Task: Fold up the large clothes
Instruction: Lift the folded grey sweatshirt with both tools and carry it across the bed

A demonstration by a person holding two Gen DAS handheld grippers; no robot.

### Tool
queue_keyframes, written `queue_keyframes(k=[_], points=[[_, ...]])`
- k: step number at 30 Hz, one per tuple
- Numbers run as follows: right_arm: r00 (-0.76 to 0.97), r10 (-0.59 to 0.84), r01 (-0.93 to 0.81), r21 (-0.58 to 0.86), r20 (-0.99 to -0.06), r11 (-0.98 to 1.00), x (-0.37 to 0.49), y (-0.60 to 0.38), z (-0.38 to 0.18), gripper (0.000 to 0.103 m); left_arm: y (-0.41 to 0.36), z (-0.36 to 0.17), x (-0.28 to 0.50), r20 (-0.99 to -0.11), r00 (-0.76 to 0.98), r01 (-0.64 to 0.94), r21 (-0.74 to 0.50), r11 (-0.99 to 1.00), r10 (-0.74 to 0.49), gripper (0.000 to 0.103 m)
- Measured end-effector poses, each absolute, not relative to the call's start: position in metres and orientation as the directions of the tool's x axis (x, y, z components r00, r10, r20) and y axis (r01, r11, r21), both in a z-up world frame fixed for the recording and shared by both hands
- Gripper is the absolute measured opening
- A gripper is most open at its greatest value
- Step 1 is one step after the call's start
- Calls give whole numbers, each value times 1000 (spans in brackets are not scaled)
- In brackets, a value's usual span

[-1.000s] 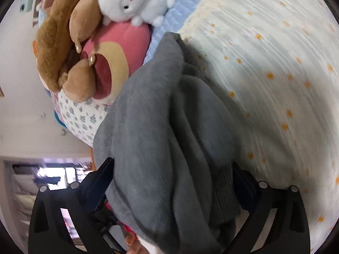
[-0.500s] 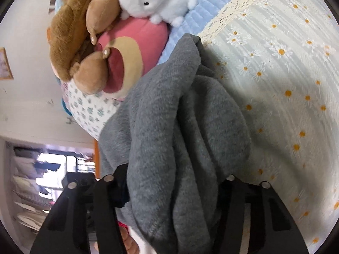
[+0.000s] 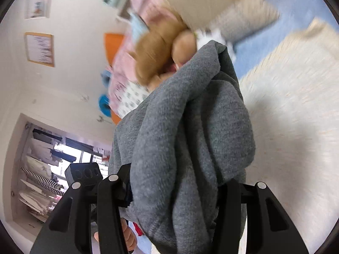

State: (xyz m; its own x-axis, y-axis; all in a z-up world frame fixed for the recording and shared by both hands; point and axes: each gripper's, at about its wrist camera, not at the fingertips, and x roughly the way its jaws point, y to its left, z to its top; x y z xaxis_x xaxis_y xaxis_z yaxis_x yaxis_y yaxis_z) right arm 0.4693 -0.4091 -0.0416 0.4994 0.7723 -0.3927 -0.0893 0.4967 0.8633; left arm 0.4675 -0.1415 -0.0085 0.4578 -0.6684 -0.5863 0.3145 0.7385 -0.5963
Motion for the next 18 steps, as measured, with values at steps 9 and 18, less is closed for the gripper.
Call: queue_keyframes(k=[9, 18], points=[[709, 596, -36, 824, -377, 565, 305, -603, 41, 48, -338, 44, 379, -510, 320, 531, -601, 597, -798, 63], [784, 450, 111, 810, -428, 576, 189, -742, -14, 48, -488, -20, 315, -523, 192, 610, -599, 518, -831, 64]])
